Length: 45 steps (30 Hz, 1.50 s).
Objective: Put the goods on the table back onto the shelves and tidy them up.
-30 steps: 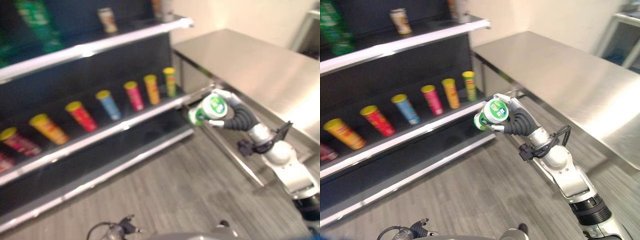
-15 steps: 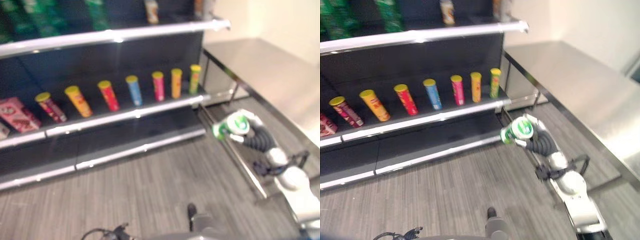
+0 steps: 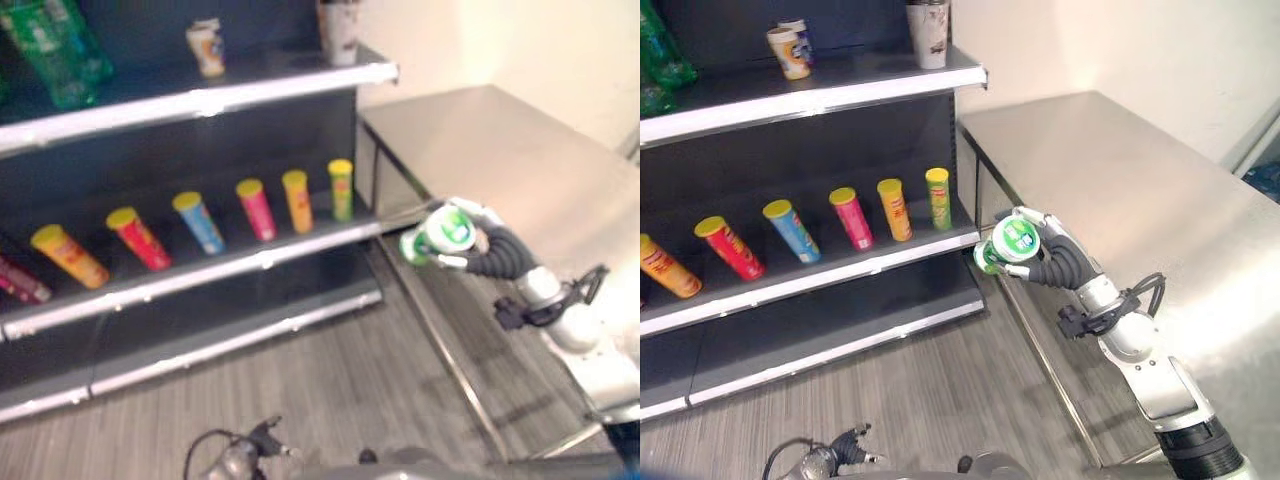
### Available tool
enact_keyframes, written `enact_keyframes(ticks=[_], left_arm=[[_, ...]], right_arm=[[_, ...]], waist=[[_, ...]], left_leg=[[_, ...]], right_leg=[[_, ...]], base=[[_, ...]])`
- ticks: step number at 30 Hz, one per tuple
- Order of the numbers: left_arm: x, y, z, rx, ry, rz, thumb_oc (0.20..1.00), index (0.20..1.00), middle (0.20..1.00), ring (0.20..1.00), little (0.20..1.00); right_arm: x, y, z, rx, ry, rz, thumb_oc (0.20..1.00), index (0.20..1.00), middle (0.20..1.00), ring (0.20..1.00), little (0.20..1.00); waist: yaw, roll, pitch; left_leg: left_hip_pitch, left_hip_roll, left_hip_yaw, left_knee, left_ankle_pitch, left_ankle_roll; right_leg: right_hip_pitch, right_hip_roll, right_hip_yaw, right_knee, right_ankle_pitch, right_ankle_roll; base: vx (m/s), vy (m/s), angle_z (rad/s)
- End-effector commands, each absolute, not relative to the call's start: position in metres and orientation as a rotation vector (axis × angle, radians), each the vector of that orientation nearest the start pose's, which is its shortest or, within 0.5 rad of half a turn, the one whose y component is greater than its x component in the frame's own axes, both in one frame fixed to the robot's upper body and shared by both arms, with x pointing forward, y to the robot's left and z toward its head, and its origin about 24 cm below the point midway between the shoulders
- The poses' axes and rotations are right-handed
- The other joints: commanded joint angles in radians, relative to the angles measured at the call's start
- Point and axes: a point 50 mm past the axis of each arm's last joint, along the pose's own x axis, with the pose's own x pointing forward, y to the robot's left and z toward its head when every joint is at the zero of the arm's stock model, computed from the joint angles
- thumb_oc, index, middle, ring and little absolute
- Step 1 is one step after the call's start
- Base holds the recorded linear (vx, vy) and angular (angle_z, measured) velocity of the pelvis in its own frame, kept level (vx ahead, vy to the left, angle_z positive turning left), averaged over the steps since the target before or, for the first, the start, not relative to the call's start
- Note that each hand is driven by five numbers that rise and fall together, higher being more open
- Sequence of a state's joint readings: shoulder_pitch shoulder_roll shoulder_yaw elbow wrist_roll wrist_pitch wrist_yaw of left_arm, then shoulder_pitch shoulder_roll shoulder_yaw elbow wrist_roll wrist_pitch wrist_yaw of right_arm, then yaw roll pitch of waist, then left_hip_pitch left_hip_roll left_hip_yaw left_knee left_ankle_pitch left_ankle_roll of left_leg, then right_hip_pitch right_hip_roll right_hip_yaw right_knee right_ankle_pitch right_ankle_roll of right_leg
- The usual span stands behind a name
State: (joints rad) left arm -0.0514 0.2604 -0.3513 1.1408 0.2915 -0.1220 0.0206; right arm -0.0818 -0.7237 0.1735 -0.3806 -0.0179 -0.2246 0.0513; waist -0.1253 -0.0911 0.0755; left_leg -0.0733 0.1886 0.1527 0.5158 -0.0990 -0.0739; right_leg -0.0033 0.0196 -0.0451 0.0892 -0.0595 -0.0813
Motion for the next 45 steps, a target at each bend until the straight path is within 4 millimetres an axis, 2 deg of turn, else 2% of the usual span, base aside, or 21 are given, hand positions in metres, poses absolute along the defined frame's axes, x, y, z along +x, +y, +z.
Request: enact_keyframes(ticks=[1, 4, 8, 11, 13, 15, 17, 20, 21, 25, 29, 32, 35, 38, 41, 42, 43, 45], left_arm=[[0.140, 0.217, -0.146, 0.677, 0.953, -0.297, 1.000, 1.000, 1.000, 1.000, 1.000], [0.137, 0.216, -0.147, 0.662, 0.954, -0.286, 1.000, 1.000, 1.000, 1.000, 1.000], [0.151, 0.217, -0.141, 0.699, 0.901, -0.296, 1.000, 1.000, 1.000, 1.000, 1.000], [0.151, 0.212, -0.143, 0.711, 0.912, -0.329, 1.000, 1.000, 1.000, 1.000, 1.000], [0.142, 0.213, -0.146, 0.726, 0.942, -0.351, 1.000, 1.000, 1.000, 1.000, 1.000], [0.140, 0.214, -0.147, 0.722, 0.951, -0.349, 1.000, 1.000, 1.000, 1.000, 1.000], [0.134, 0.223, -0.148, 0.716, 0.986, -0.311, 1.000, 1.000, 1.000, 1.000, 1.000], [0.134, 0.223, -0.148, 0.720, 0.980, -0.316, 1.000, 1.000, 1.000, 1.000, 1.000], [0.134, 0.223, -0.147, 0.725, 0.975, -0.341, 1.000, 1.000, 1.000, 1.000, 1.000], [0.125, 0.219, -0.151, 0.708, 1.001, -0.338, 1.000, 1.000, 1.000, 1.000, 1.000], [0.129, 0.218, -0.150, 0.691, 0.993, -0.321, 1.000, 1.000, 1.000, 1.000, 1.000], [0.126, 0.214, -0.153, 0.695, 1.005, -0.344, 1.000, 1.000, 1.000, 1.000, 1.000], [0.131, 0.211, -0.151, 0.719, 0.972, -0.365, 1.000, 1.000, 1.000, 1.000, 1.000], [0.140, 0.215, -0.147, 0.721, 0.948, -0.338, 1.000, 1.000, 1.000, 1.000, 1.000], [0.143, 0.212, -0.146, 0.746, 0.932, -0.356, 1.000, 1.000, 1.000, 1.000, 1.000], [0.143, 0.212, -0.146, 0.745, 0.932, -0.356, 1.000, 1.000, 1.000, 1.000, 1.000], [0.145, 0.210, -0.146, 0.754, 0.922, -0.367, 1.000, 1.000, 1.000, 1.000, 1.000], [0.147, 0.203, -0.146, 0.760, 0.916, -0.388, 1.000, 1.000, 1.000, 1.000, 1.000]], right_arm=[[0.228, -0.159, 0.191, -0.634, -0.736, 0.451, 0.200, 0.200, 0.200, 0.200, 0.200], [0.228, -0.161, 0.190, -0.632, -0.735, 0.430, 0.200, 0.200, 0.200, 0.200, 0.200], [0.225, -0.159, 0.191, -0.624, -0.753, 0.425, 0.200, 0.200, 0.200, 0.200, 0.200], [0.223, -0.158, 0.185, -0.635, -0.728, 0.442, 0.200, 0.200, 0.200, 0.200, 0.200], [0.222, -0.156, 0.183, -0.622, -0.723, 0.450, 0.200, 0.200, 0.200, 0.200, 0.200], [0.223, -0.154, 0.182, -0.614, -0.722, 0.452, 0.200, 0.200, 0.200, 0.200, 0.200], [0.225, -0.150, 0.174, -0.603, -0.704, 0.440, 0.200, 0.200, 0.200, 0.200, 0.200], [0.225, -0.151, 0.171, -0.601, -0.689, 0.431, 0.200, 0.200, 0.200, 0.200, 0.200], [0.223, -0.153, 0.171, -0.619, -0.689, 0.425, 0.200, 0.200, 0.200, 0.200, 0.200], [0.218, -0.153, 0.168, -0.590, -0.684, 0.421, 0.200, 0.200, 0.200, 0.200, 0.200], [0.216, -0.151, 0.169, -0.587, -0.689, 0.451, 0.200, 0.200, 0.200, 0.200, 0.200], [0.216, -0.148, 0.171, -0.579, -0.701, 0.480, 0.200, 0.200, 0.200, 0.200, 0.200], [0.217, -0.148, 0.173, -0.574, -0.706, 0.494, 0.200, 0.200, 0.200, 0.200, 0.200], [0.218, -0.148, 0.173, -0.584, -0.705, 0.499, 0.200, 0.200, 0.200, 0.200, 0.200], [0.219, -0.144, 0.175, -0.583, -0.713, 0.526, 0.200, 0.200, 0.200, 0.200, 0.200], [0.219, -0.144, 0.175, -0.584, -0.713, 0.527, 0.200, 0.200, 0.200, 0.200, 0.200], [0.220, -0.143, 0.175, -0.575, -0.715, 0.536, 0.200, 0.200, 0.200, 0.200, 0.200], [0.225, -0.146, 0.175, -0.570, -0.702, 0.521, 0.200, 0.200, 0.200, 0.200, 0.200]], waist=[[0.037, -0.006, 0.041], [0.068, 0.017, 0.047], [0.079, 0.028, 0.050], [0.063, 0.049, 0.018], [0.060, 0.057, -0.001], [0.062, 0.059, -0.005], [0.067, 0.067, 0.005], [0.060, 0.073, 0.008], [0.044, 0.077, 0.013], [0.045, 0.068, 0.000], [0.047, 0.059, -0.009], [0.050, 0.053, -0.010], [0.057, 0.043, 0.008], [0.053, 0.035, 0.021], [0.042, 0.040, 0.015], [0.042, 0.042, 0.016], [0.032, 0.052, 0.011], [0.004, 0.078, 0.003]], left_leg=[[-0.064, -0.071, 0.042, -0.234, 0.039, 0.057], [-0.119, -0.094, -0.024, -0.404, 0.150, 0.020], [-0.142, -0.067, -0.091, -0.447, 0.193, -0.002], [-0.089, -0.069, -0.076, -0.479, 0.192, 0.002], [-0.052, -0.082, -0.041, -0.497, 0.181, 0.015], [-0.039, -0.088, -0.027, -0.508, 0.177, 0.021], [0.009, -0.113, 0.027, -0.539, 0.159, 0.051], [0.040, -0.123, 0.027, -0.570, 0.157, 0.056], [0.055, -0.136, 0.025, -0.590, 0.156, 0.060], [0.081, -0.142, 0.013, -0.592, 0.149, 0.059], [0.093, -0.123, -0.006, -0.593, 0.156, 0.046], [0.091, -0.111, -0.018, -0.588, 0.163, 0.037], [0.045, -0.102, -0.031, -0.536, 0.167, 0.025], [0.017, -0.079, -0.029, -0.460, 0.128, 0.012], [0.062, -0.041, -0.050, -0.445, 0.096, 0.003], [0.064, -0.039, -0.050, -0.446, 0.095, 0.002], [0.085, -0.015, -0.057, -0.457, 0.099, -0.005], [0.108, 0.058, -0.060, -0.495, 0.157, -0.019]], right_leg=[[0.015, -0.110, 0.039, -0.095, 0.103, 0.146], [0.066, -0.089, 0.049, -0.098, 0.074, 0.154], [0.106, -0.102, 0.067, -0.086, 0.040, 0.164], [0.127, -0.128, 0.078, -0.095, 0.038, 0.183], [0.122, -0.157, 0.089, -0.096, 0.043, 0.201], [0.112, -0.165, 0.095, -0.086, 0.042, 0.206], [0.052, -0.185, 0.114, 0.030, 0.059, 0.225], [0.018, -0.158, 0.116, 0.034, 0.077, 0.217], [0.001, -0.116, 0.119, 0.004, 0.078, 0.205], [0.050, -0.101, 0.126, -0.066, 0.062, 0.194], [0.082, -0.083, 0.109, -0.090, 0.050, 0.177], [0.091, -0.071, 0.098, -0.096, 0.045, 0.170], [0.090, -0.077, 0.076, -0.104, 0.057, 0.167], [0.071, -0.092, 0.062, -0.100, 0.071, 0.168], [0.037, -0.114, 0.066, -0.077, 0.076, 0.172], [0.037, -0.113, 0.066, -0.075, 0.074, 0.171], [0.022, -0.121, 0.068, -0.063, 0.070, 0.175], [-0.011, -0.156, 0.065, -0.040, 0.061, 0.190]], base=[[0.28, 0.132, -0.24], [0.24, 0.128, -0.28], [0.22, 0.172, -0.53], [0.26, 0.287, -0.61], [0.22, 0.303, -0.73], [0.11, 0.215, -0.65], [0.08, 0.254, -0.28], [0.03, 0.070, 0.17], [0.02, 0.029, 0.57], [0.07, -0.060, 0.34], [0.04, -0.138, -0.01], [0.01, -0.123, 0.12], [-0.09, -0.087, 0.15], [-0.13, -0.008, 0.22], [-0.05, 0.089, -0.02], [-0.02, 0.127, -0.06], [-0.04, 0.241, 0.04], [-0.09, 0.367, 0.05]])
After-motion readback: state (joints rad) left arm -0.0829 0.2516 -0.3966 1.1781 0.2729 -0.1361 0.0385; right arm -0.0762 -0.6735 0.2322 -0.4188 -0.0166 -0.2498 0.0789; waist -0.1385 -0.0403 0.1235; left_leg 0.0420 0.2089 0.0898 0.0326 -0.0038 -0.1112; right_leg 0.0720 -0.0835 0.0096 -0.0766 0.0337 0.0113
